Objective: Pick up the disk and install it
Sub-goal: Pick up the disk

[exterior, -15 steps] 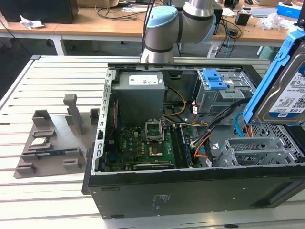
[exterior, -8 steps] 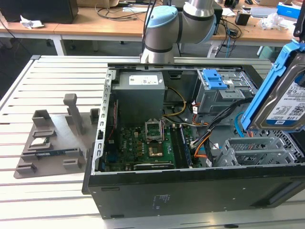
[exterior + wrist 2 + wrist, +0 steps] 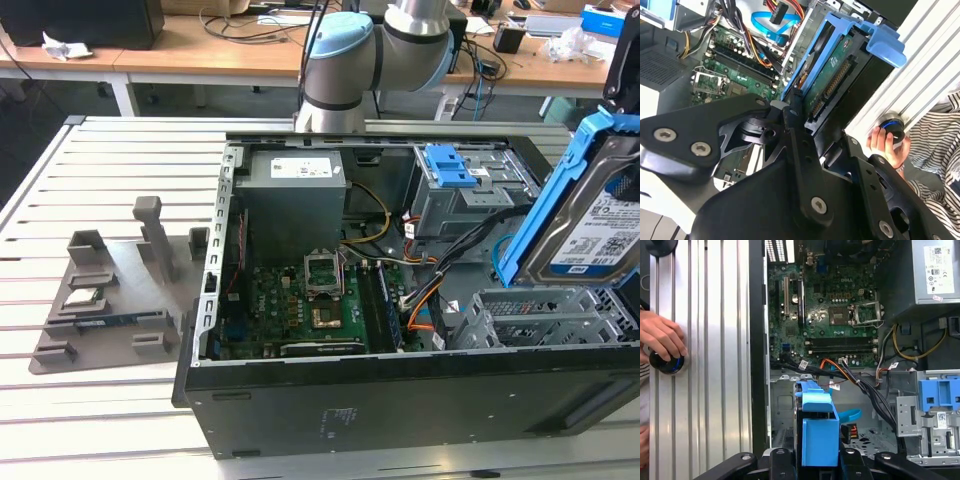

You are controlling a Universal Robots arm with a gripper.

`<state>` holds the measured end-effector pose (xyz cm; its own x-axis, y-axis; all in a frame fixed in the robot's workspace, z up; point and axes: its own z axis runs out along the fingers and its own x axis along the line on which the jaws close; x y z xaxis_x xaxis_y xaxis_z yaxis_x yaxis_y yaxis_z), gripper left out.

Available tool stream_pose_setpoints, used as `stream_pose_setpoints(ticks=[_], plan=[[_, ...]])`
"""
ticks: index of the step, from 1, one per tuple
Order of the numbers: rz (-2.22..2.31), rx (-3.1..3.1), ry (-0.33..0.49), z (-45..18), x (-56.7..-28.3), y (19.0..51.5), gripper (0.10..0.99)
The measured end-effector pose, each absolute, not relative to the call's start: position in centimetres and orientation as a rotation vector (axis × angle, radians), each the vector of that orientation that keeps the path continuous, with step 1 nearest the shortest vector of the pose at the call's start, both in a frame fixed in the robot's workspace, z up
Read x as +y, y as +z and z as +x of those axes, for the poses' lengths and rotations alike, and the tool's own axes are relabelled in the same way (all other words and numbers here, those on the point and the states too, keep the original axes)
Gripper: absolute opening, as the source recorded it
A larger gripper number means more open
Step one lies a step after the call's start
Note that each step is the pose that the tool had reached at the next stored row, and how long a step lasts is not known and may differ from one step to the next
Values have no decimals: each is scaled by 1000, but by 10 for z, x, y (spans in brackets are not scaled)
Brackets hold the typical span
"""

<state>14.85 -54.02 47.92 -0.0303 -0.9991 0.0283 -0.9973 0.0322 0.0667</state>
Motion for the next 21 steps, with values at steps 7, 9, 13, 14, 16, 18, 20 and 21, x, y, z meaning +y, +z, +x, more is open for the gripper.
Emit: stream_pose_setpoints(ticks=[7,9,13,14,16,18,20,21], plan=[[2140,-2208,-43,149,-541,473,369],[2140,-2208,-43,149,-541,472,369],[2140,-2208,-43,149,-541,469,369],[2140,-2208,-43,149,-541,469,369],[2140,-2208,-43,149,-541,467,369],[2139,-2208,-43,149,-541,467,369],[2138,-2206,-39,149,-538,466,369],[2137,-2205,-37,149,-536,466,369]])
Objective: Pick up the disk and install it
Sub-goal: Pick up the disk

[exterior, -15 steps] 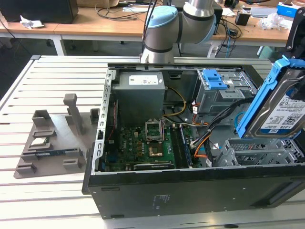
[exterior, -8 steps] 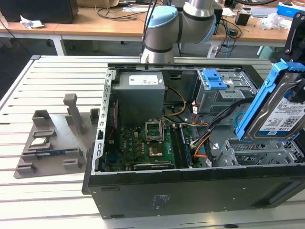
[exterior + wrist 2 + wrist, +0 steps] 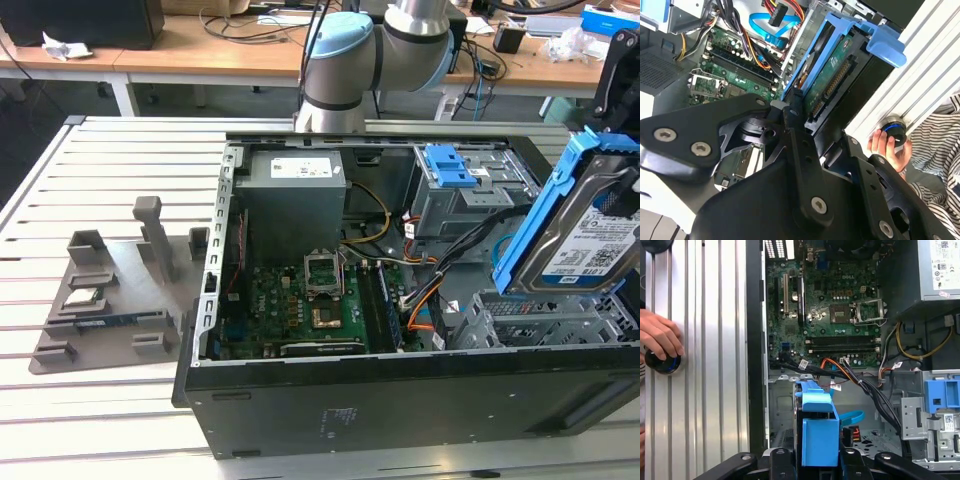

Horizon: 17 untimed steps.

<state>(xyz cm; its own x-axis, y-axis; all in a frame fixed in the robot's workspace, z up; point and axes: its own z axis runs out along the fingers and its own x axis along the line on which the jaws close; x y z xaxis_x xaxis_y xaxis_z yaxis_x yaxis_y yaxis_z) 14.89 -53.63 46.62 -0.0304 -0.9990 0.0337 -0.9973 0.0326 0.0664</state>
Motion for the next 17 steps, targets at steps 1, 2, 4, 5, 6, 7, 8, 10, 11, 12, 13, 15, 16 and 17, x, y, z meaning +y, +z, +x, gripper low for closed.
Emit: stream_pose_setpoints(ticks=[1,2,4,5,6,7,8,10,11,12,13,15,16,17], plan=[[2136,-2205,-36,149,-535,466,369],[2135,-2204,-34,149,-534,465,369],[2134,-2203,-32,149,-533,461,369],[2133,-2202,-29,149,-533,458,369],[2132,-2201,-27,149,-533,455,369],[2132,-2201,-26,149,-533,454,369],[2131,-2200,-25,149,-532,453,369],[2130,-2200,-23,149,-532,450,369],[2130,-2199,-23,150,-532,449,369],[2130,-2199,-22,150,-532,448,369],[2130,-2199,-22,150,-532,448,369],[2130,-2199,-22,150,-532,448,369],[2130,-2199,-22,150,-532,448,369],[2130,-2199,-22,150,-532,448,369]])
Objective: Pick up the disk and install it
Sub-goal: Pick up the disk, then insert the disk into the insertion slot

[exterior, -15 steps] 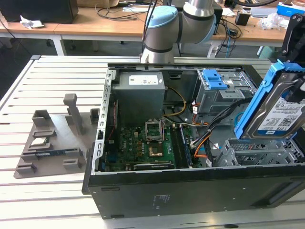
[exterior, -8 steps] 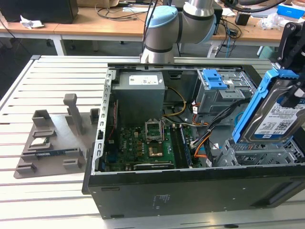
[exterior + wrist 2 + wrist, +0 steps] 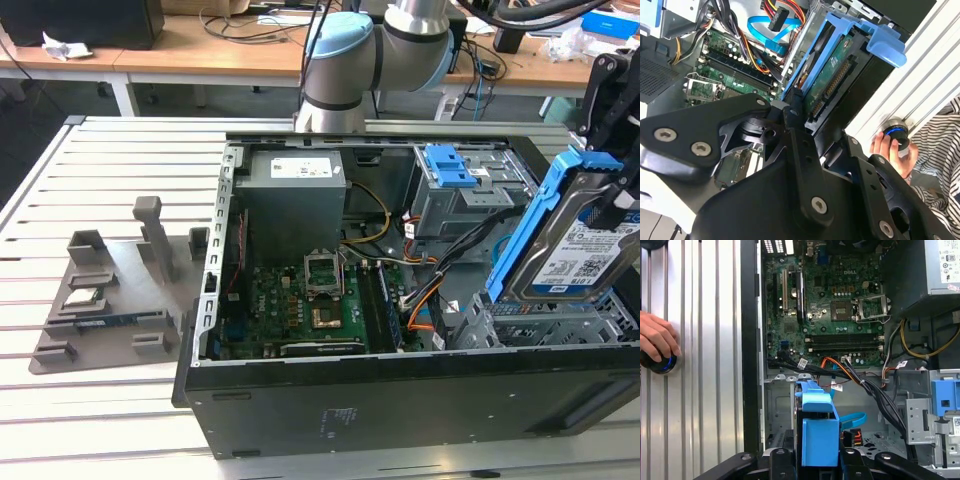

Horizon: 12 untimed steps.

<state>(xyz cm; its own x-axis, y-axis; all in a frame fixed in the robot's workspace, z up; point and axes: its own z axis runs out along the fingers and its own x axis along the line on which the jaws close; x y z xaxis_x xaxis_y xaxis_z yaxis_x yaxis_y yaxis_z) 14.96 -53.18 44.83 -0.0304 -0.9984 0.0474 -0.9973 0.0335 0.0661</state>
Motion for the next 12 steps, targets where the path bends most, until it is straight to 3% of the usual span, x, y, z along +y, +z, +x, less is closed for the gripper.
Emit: stream_pose_setpoints(ticks=[12], plan=[[2158,-2171,-21,150,-532,445,369]])
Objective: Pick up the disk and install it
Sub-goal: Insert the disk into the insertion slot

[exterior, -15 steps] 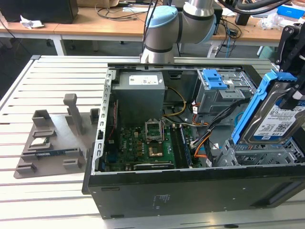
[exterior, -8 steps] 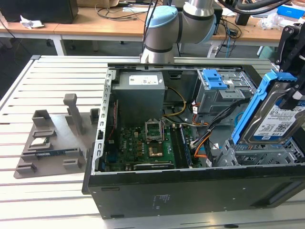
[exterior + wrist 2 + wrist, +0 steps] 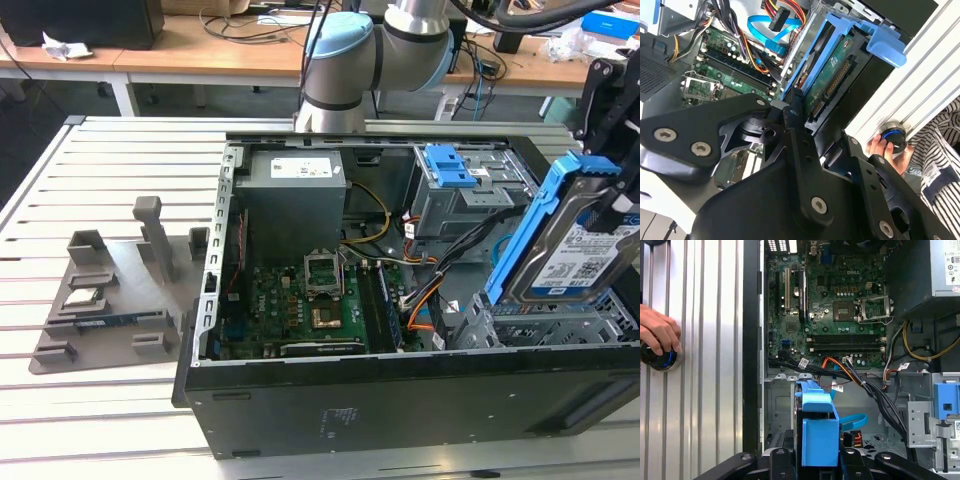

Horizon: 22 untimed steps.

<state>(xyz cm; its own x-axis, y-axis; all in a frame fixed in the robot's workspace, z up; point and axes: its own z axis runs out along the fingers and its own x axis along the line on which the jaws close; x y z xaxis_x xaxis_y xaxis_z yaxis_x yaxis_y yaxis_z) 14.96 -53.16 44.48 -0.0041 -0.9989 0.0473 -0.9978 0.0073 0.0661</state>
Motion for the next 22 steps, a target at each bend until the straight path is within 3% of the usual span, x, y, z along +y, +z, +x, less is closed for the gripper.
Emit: stream_pose_setpoints(ticks=[22], plan=[[2172,-2157,-20,150,-531,414,369]])
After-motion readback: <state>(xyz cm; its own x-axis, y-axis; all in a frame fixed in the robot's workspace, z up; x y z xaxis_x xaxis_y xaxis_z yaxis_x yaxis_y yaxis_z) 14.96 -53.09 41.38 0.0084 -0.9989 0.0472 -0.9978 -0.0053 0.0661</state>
